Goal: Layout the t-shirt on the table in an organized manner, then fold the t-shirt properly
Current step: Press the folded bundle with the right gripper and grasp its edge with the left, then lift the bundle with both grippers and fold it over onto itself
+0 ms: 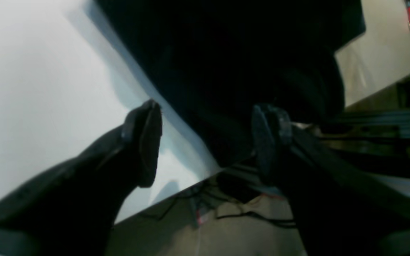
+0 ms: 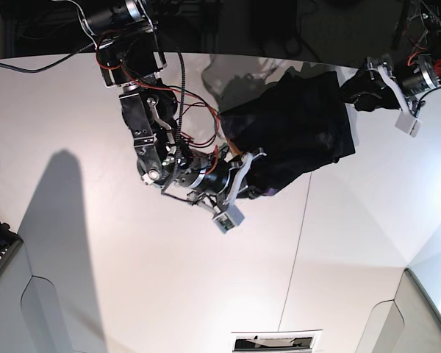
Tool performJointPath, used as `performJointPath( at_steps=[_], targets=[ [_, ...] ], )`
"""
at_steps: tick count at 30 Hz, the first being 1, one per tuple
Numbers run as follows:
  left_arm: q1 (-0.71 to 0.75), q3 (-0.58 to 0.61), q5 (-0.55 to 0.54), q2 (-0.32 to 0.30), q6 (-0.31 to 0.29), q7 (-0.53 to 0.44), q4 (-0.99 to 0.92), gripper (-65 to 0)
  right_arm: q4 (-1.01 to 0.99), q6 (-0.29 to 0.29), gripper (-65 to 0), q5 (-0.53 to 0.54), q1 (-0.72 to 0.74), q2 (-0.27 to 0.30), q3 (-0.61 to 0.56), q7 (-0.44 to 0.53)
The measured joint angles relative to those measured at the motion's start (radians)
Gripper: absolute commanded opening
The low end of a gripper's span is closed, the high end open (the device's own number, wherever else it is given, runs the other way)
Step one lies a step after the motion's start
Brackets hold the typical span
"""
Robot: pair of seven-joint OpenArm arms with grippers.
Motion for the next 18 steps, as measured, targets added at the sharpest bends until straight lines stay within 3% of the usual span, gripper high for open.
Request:
performJointPath(
  at_steps=[4, 9, 14, 18],
  targets=[
    [0.000, 0.070, 0.069, 0.039, 0.000, -0.029, 0.000, -23.4, -0.063, 0.002, -65.0, 0.023, 0.008, -0.004, -0.018, 0.006],
    [-0.016, 0.134, 0.275, 0.040, -0.012, -0.211, 0.000, -23.4, -0.030, 0.001, -65.0, 0.038, 0.009, -0.001, -0.018, -0.060],
    [-0.087, 0.168, 0.407, 0.034, -0.008, -0.238, 0.001, -23.4, 0.092, 0.001, -65.0, 0.051, 0.010, 0.005, -0.015, -0.154],
    [-0.166, 0.248, 0.470, -0.002, -0.003, -0.265, -0.034, -23.4, 0.206, 0.003, -65.0, 0.111, 0.010, 0.048, -0.014, -0.213]
  ],
)
